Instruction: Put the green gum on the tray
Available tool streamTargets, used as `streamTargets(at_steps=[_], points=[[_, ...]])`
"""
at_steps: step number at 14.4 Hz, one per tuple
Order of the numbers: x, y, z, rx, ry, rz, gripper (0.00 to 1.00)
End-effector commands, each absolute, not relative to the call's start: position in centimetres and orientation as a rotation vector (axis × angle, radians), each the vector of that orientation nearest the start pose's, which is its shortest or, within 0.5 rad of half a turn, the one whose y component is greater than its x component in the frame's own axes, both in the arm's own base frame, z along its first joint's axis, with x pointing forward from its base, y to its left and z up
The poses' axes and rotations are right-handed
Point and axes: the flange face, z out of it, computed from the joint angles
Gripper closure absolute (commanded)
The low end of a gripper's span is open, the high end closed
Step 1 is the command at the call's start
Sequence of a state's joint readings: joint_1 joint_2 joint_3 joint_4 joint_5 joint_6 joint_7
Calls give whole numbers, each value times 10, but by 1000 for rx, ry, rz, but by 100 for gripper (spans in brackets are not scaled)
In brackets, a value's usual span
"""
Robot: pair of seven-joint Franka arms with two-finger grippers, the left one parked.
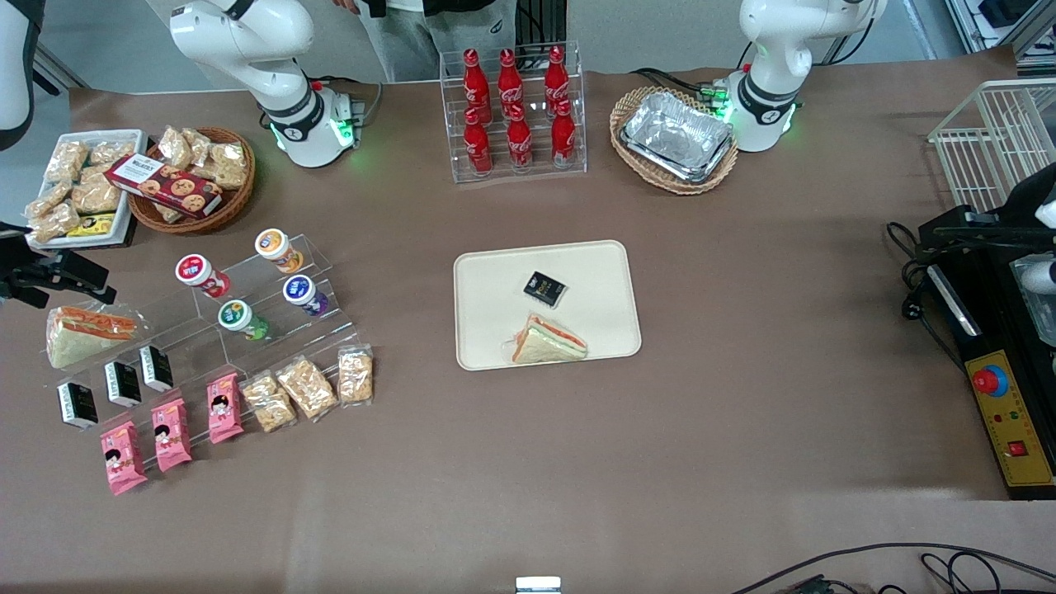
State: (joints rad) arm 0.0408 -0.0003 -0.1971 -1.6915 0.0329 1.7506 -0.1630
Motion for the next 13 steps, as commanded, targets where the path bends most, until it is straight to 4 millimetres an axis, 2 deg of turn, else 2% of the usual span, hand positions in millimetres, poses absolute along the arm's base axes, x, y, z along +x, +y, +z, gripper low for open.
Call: streamTargets(at_steps=[1, 6, 10, 13], points=[[542, -61, 570, -3106, -61, -98, 0], [487, -40, 531, -3086, -106, -137, 0], [483, -41, 511, -3099, -108, -67, 0], [495, -43, 475, -3104, -103, 37, 0]])
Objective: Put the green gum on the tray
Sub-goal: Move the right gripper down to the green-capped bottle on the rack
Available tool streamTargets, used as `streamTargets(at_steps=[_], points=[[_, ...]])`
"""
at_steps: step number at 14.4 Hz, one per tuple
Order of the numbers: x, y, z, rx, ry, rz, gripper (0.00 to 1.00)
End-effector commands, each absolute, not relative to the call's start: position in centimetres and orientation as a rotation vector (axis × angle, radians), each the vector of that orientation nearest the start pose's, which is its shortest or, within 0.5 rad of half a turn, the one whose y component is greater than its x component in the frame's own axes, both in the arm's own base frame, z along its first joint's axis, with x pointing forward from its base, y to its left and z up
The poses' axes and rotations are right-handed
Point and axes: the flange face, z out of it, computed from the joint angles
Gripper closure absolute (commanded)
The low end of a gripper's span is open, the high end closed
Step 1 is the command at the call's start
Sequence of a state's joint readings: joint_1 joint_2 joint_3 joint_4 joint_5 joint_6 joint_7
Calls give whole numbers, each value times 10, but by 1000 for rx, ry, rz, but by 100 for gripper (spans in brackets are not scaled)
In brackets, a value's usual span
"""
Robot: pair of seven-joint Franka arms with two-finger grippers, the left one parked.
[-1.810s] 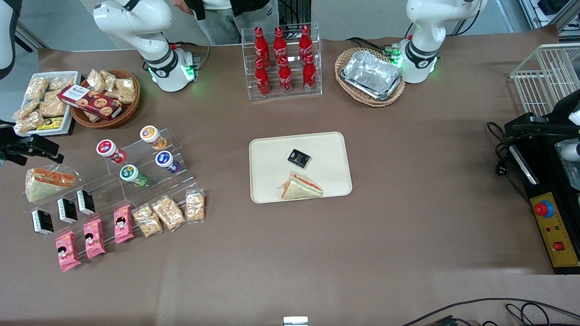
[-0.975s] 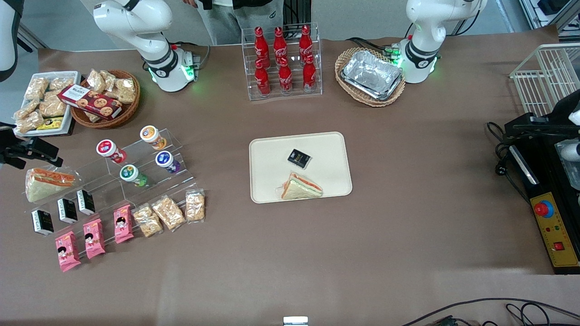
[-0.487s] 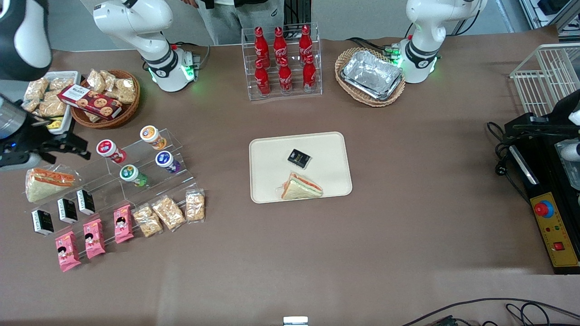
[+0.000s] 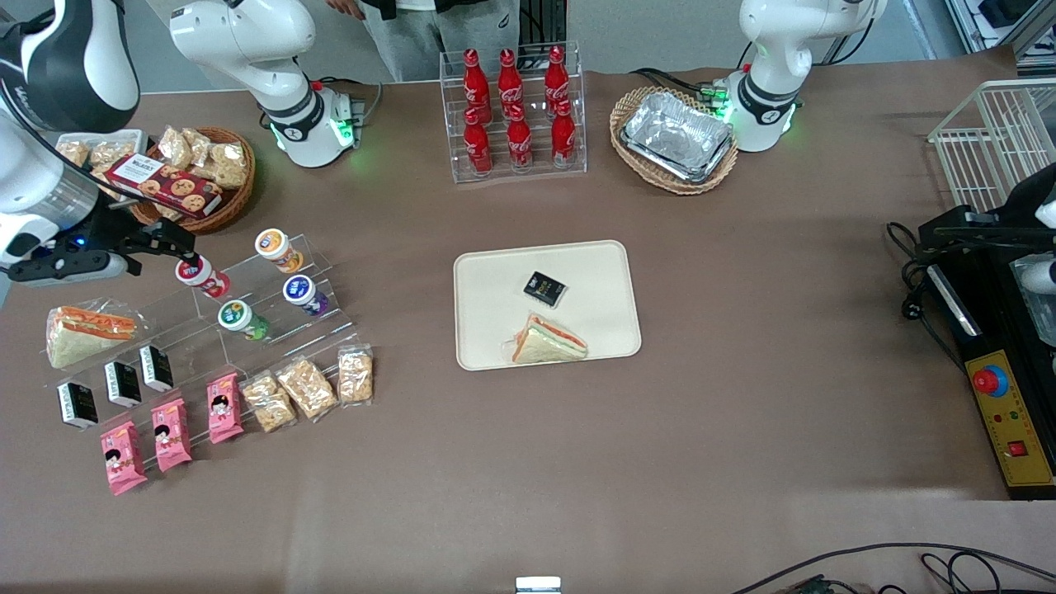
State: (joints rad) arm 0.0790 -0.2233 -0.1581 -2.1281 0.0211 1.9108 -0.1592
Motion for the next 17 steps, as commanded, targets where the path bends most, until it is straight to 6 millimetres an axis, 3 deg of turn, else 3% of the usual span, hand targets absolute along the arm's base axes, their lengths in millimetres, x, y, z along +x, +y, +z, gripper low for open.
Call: streamTargets(at_steps=[1, 6, 9, 17], points=[[501, -43, 462, -3107, -97, 54, 0], [529, -47, 387, -3127, -80, 104, 0], [520, -48, 349, -3134, -75, 64, 0], [517, -43, 334, -3133, -85, 90, 0]])
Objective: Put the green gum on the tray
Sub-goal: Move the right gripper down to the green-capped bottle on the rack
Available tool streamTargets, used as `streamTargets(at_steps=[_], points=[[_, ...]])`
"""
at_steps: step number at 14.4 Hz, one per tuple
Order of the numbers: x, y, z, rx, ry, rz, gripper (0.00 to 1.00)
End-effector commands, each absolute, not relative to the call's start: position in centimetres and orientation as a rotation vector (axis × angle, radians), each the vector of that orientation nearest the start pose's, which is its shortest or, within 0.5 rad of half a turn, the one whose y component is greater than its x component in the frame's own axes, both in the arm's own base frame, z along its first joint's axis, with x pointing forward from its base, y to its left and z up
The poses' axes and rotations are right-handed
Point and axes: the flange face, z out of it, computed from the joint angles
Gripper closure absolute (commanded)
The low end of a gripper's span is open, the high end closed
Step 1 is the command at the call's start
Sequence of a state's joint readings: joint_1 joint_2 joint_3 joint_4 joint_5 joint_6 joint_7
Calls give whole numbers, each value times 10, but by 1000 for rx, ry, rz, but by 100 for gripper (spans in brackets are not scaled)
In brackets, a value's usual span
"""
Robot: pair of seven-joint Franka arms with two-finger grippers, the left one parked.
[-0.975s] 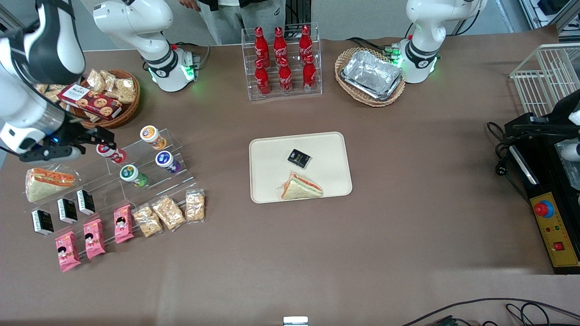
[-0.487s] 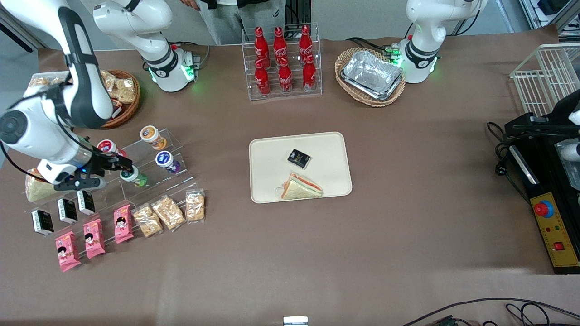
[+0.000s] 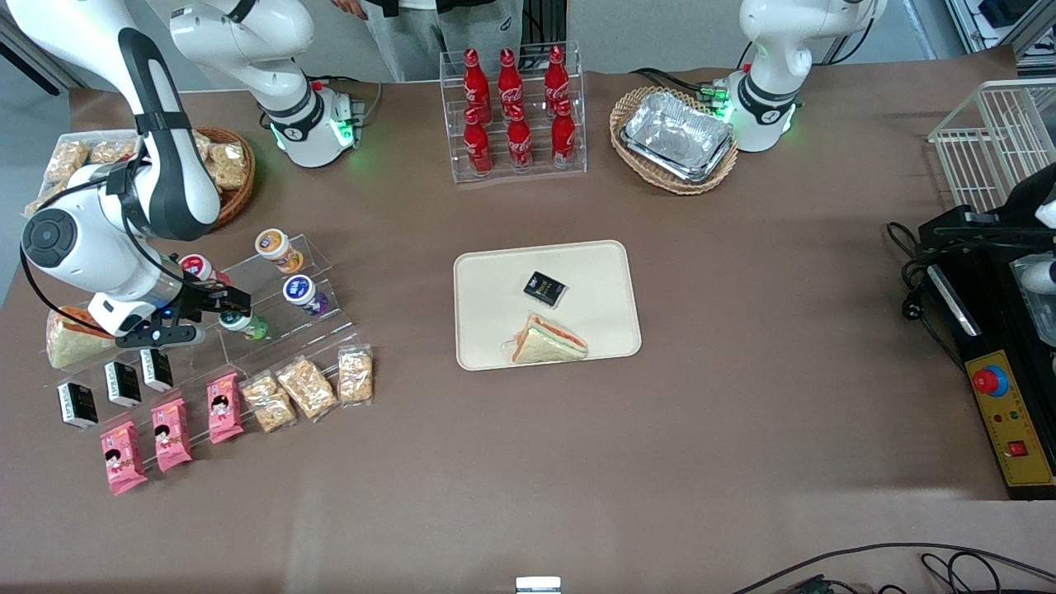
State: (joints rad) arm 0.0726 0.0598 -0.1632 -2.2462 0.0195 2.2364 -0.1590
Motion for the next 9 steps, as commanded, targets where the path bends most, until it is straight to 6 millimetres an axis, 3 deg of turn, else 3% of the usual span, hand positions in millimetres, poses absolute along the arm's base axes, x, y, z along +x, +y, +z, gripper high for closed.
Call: streamTargets(at_steps=[1, 4, 9], points=[[517, -41, 333, -3132, -90, 94, 0], [517, -31, 327, -3133, -120, 116, 0], [509, -22, 313, -3130, -148, 138, 16]])
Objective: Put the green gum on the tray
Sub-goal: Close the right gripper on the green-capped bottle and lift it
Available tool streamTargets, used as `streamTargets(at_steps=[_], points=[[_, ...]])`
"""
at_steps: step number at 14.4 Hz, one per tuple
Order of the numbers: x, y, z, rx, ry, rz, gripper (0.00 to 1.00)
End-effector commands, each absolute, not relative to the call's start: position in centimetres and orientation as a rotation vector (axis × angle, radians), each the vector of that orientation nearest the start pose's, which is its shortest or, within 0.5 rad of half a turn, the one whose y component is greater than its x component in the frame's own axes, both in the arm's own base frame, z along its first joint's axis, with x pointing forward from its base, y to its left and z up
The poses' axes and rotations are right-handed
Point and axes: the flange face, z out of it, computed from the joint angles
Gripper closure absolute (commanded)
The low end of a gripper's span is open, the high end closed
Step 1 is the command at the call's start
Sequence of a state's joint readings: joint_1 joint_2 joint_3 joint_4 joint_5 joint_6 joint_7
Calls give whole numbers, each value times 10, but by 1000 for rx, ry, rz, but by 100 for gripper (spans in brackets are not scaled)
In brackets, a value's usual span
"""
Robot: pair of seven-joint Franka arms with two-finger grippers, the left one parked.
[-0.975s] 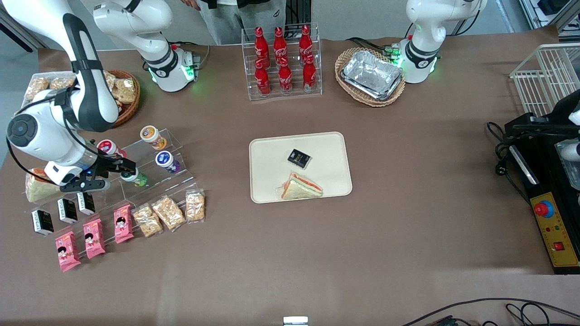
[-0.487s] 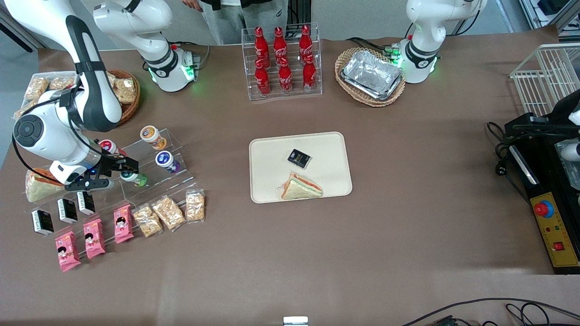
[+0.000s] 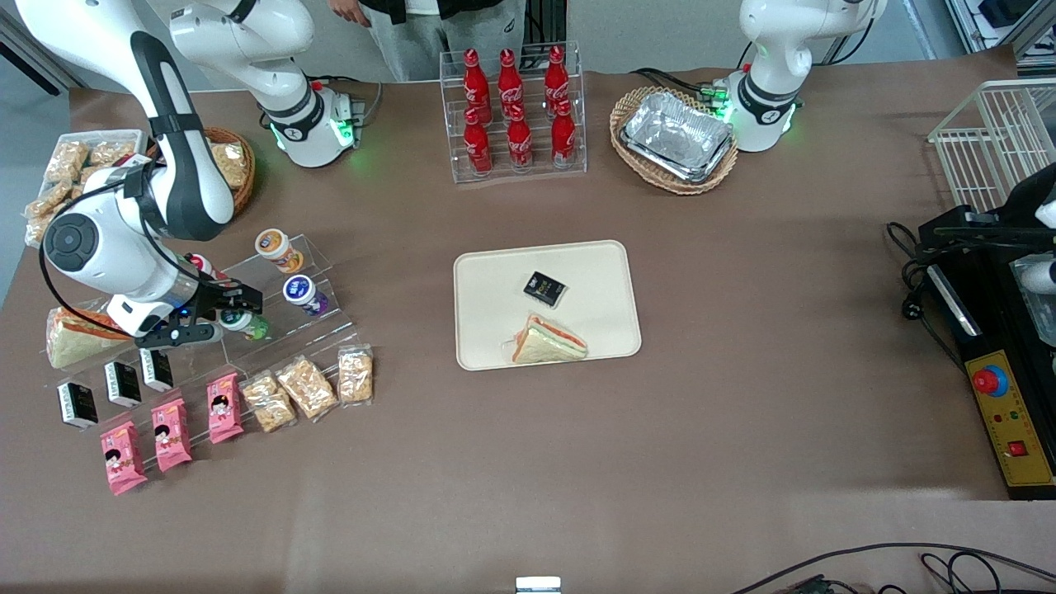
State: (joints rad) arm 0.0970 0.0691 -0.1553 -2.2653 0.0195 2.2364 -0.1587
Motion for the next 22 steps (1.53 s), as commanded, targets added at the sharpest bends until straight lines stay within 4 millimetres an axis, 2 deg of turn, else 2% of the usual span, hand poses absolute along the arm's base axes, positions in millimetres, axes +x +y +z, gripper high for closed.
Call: streamTargets(at_steps=[1, 2, 3, 4, 5, 6, 7, 8, 11, 14, 16, 20, 22], points=[[506, -22, 311, -3130, -148, 133, 18], [505, -22, 310, -3131, -155, 126, 26], [505, -22, 309, -3131, -155, 126, 28], [504, -22, 308, -3132, -157, 131, 39], [505, -22, 309, -3132, -159, 127, 41], [505, -22, 309, -3132, -159, 129, 49], [505, -22, 310, -3132, -157, 124, 51], [506, -22, 311, -3133, -159, 119, 60], [508, -25, 324, -3133, -157, 86, 61], [519, -26, 360, -3132, -157, 30, 61], [525, -27, 389, -3127, -151, 54, 61], [540, -28, 469, -3117, -142, 122, 61], [543, -23, 499, -3110, -151, 143, 61]])
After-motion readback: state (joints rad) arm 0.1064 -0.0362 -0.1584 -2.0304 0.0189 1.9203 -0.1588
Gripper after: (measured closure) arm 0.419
